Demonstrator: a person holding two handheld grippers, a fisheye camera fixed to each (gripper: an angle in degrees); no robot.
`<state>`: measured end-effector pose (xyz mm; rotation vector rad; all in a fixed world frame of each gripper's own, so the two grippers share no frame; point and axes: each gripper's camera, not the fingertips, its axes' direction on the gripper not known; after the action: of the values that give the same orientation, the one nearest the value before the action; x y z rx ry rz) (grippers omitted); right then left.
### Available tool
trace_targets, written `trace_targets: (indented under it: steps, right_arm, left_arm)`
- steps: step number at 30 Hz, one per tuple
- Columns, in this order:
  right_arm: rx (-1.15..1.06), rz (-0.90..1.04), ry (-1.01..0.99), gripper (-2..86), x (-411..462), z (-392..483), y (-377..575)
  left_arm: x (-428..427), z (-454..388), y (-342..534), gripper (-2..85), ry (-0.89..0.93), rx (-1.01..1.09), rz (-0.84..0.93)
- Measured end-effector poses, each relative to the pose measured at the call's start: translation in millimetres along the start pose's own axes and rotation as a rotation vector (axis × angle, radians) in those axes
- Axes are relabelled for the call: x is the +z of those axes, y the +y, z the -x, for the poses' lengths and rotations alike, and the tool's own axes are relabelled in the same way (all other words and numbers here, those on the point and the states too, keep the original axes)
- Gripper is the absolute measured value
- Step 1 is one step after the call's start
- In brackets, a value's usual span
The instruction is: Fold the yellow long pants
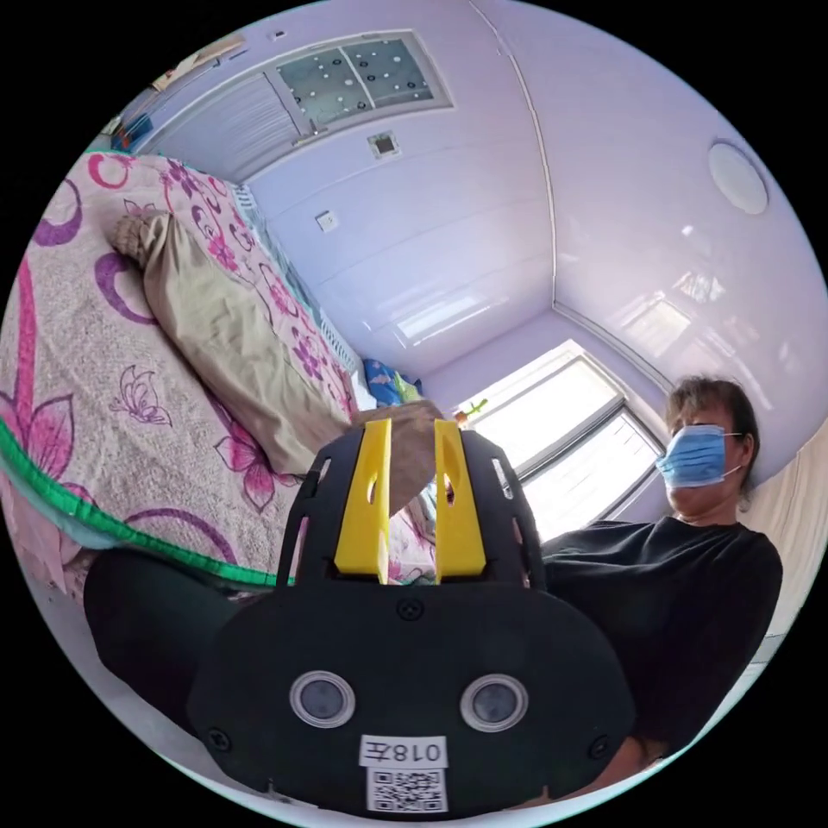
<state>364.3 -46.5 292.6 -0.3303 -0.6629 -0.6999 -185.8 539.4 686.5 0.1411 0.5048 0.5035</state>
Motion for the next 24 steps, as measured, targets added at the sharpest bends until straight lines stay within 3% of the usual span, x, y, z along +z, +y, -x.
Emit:
trace_targets:
  steps: [4,6,9,13,18,21,24]
  right_arm:
    - [0.062,-0.217,0.202,2.5,-125,-56,8]
    - [0.173,-0.194,0.350,2.7,-148,-96,23]
    - [0.329,-0.086,0.374,3.2,-154,-149,50]
    - [0.286,-0.114,0.321,5.8,-162,-137,53]
    - [0.198,-0.136,0.410,8.2,-186,-96,57]
    - [0.040,-0.196,0.582,7.8,-193,-50,55]
    - [-0.223,-0.063,0.660,8.1,-152,-9,24]
  left_arm:
    - [60,17,-6,10.0,-0.119,-0.060,0.107]
    - [103,33,-9,10.9,-0.212,-0.106,0.172]
    - [149,44,-11,11.3,-0.287,-0.160,0.234]
    - [175,28,-16,11.2,-0.312,-0.151,0.231]
    - [163,-18,-44,11.2,-0.479,-0.023,0.198]
    - [166,-35,-75,11.1,-0.602,0.073,0.220]
    - [194,-39,-119,10.9,-0.706,0.175,0.294]
